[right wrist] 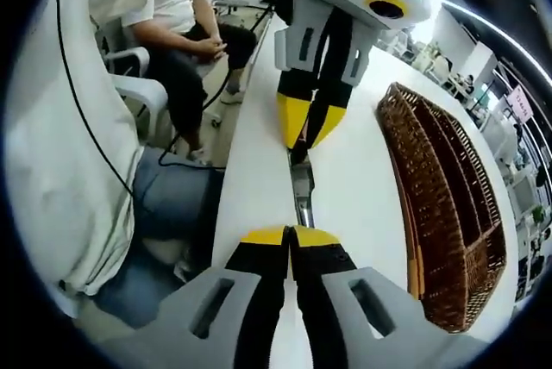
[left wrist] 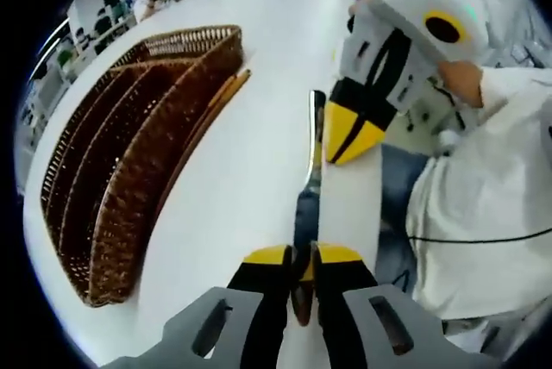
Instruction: Arrange the knives, forks, and spoons in their matching storage slots by inserting each utensil handle-first until every utensil is classified and aligned in the correct compartment
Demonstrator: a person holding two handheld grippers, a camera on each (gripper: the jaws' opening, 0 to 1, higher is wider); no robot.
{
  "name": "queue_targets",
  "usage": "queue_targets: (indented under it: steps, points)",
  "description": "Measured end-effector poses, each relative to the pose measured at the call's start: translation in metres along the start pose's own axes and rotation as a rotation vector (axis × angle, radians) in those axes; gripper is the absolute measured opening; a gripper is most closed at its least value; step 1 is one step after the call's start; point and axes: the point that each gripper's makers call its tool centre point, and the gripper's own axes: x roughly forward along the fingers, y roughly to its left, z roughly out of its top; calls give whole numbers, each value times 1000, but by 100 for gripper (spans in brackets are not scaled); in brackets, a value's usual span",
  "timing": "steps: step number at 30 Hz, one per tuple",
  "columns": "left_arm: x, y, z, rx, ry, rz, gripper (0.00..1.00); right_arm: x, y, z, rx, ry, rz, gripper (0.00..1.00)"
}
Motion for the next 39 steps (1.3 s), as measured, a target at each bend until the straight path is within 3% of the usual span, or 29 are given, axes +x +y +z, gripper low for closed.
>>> queue_targets:
  steps: [10,17,24,28,39]
  points:
    - [0,-5,-2,32,20,6,16,0,-9,-3,-8,5,-13,13]
    - [0,-10,-3,40,31,12,21,1,-13,-4,15,-3,-7,16]
    - [-1,-20,-2,14,31,0,22,2,-14,-4,22,-7,-5,16]
    - [1,-15,-2,12,46,-4,22,2,-13,-3,22,-8,-7,15]
    - [2,-24,-3,35,58,37,22,0,-10,-3,28,-10,-20,16]
